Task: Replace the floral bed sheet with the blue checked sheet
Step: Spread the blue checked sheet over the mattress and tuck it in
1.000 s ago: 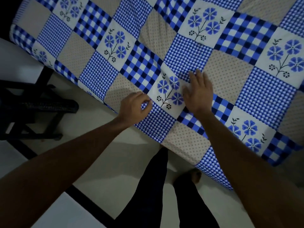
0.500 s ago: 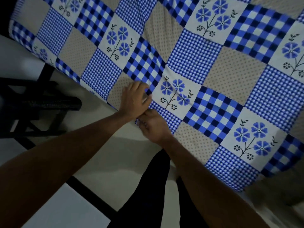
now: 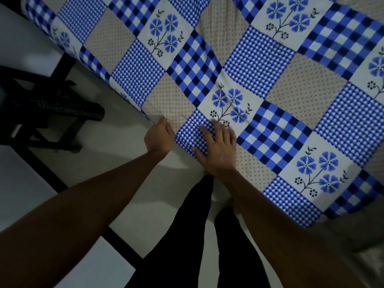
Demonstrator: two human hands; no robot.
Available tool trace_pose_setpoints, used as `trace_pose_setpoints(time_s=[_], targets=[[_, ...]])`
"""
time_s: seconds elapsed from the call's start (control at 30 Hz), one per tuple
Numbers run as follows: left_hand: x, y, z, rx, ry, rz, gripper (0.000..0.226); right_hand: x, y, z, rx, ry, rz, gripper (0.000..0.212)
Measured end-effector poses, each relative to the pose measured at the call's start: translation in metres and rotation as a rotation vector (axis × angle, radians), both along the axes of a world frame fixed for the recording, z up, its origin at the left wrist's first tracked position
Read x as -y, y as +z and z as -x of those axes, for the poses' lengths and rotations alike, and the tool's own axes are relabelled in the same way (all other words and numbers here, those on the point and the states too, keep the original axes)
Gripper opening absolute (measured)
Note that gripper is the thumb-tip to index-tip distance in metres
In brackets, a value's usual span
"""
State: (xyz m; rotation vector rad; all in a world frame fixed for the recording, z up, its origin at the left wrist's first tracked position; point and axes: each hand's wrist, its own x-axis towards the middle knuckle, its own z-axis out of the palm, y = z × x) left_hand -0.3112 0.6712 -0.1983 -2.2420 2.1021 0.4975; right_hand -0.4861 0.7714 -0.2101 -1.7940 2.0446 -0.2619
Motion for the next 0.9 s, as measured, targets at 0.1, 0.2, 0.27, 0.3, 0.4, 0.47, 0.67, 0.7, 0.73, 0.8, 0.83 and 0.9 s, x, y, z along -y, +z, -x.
trace_pose_setpoints(time_s=[0.1,0.2,0.27,0.3,0.4,0.47,0.67,0.7,0.73,0.8,0.83,0.9], targets=[[-0.024,-0.001,-0.008,-0.005,0.171,0.033,0.035,-0.014,0.002,-0.007,0.017,0.108,-0.010,0.072],[-0.033,-0.026,-0.034,-0.073,0.536,-0.068,0.032,-0.026,0.003,-0.011,0.056,0.240,-0.006,0.068],[-0.035,-0.042,-0.057,-0.339,0.742,-0.256,0.040,-0.027,0.004,-0.004,0.124,0.285,0.076,0.061],[-0.038,-0.042,-0.060,-0.496,0.820,-0.351,0.036,-0.025,0.005,0.003,0.156,0.245,0.135,0.056],[-0.052,-0.032,-0.041,-0.711,0.815,-0.566,0.029,-0.008,0.007,0.035,0.117,-0.005,0.202,0.051],[-0.063,-0.028,-0.016,-0.721,0.731,-0.636,0.032,0.002,0.005,0.060,0.041,-0.144,0.171,0.057],[-0.085,-0.046,0.035,-0.842,0.732,-0.328,0.032,-0.001,-0.006,0.063,-0.140,0.036,-0.082,0.075],[-0.085,-0.049,0.036,-0.778,0.709,-0.280,0.038,-0.006,-0.006,0.053,-0.145,0.102,-0.088,0.076],[-0.086,-0.055,0.035,-0.707,0.675,-0.253,0.047,-0.013,-0.006,0.043,-0.146,0.146,-0.091,0.077],[-0.086,-0.058,0.032,-0.560,0.614,-0.232,0.055,-0.027,-0.009,0.023,-0.151,0.187,-0.085,0.080],[-0.086,-0.053,0.031,-0.481,0.591,-0.234,0.056,-0.033,-0.011,0.015,-0.143,0.198,-0.073,0.080],[-0.089,-0.049,0.024,-0.341,0.547,-0.249,0.049,-0.044,-0.013,0.000,-0.111,0.226,-0.044,0.079]])
